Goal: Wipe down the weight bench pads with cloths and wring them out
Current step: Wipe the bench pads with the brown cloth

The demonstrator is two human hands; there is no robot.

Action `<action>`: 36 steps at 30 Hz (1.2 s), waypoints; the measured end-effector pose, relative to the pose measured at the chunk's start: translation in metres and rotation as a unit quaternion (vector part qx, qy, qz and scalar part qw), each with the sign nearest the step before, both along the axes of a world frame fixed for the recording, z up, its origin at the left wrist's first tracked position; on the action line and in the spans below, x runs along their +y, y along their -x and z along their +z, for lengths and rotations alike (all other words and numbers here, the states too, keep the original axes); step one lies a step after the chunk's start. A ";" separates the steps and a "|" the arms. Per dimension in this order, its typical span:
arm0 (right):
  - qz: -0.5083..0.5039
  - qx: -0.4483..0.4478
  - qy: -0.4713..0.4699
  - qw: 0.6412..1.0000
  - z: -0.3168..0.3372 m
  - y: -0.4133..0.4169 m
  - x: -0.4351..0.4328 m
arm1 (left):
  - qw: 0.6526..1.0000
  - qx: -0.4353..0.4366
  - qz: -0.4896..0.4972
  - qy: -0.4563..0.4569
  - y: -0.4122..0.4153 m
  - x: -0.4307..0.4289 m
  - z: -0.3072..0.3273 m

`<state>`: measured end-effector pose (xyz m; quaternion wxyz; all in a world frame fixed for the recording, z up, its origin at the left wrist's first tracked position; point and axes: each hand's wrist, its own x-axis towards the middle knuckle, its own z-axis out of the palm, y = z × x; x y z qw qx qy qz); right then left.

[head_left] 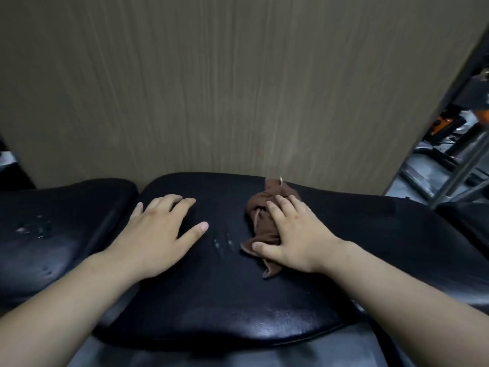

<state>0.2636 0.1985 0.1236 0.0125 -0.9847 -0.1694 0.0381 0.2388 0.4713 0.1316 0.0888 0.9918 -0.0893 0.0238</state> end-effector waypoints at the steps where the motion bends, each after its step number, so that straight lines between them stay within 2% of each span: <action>1: 0.023 0.002 0.000 1.000 0.000 0.004 0.017 | 1.000 0.002 0.002 0.003 0.002 0.009 -0.002; 11: 0.179 0.021 -0.024 0.983 -0.003 0.066 0.142 | 0.996 -0.022 0.080 0.022 0.020 0.094 -0.017; 22: 0.162 0.017 -0.055 0.985 -0.012 0.015 0.233 | 0.991 -0.038 0.127 0.013 0.028 0.121 -0.006; 28: 0.127 0.011 -0.049 0.991 -0.009 -0.038 0.210 | 0.993 -0.036 0.111 0.025 0.021 0.111 -0.008; 36: 0.053 -0.004 -0.038 0.998 -0.012 -0.066 0.100 | 0.998 0.001 0.060 0.020 0.011 0.070 -0.006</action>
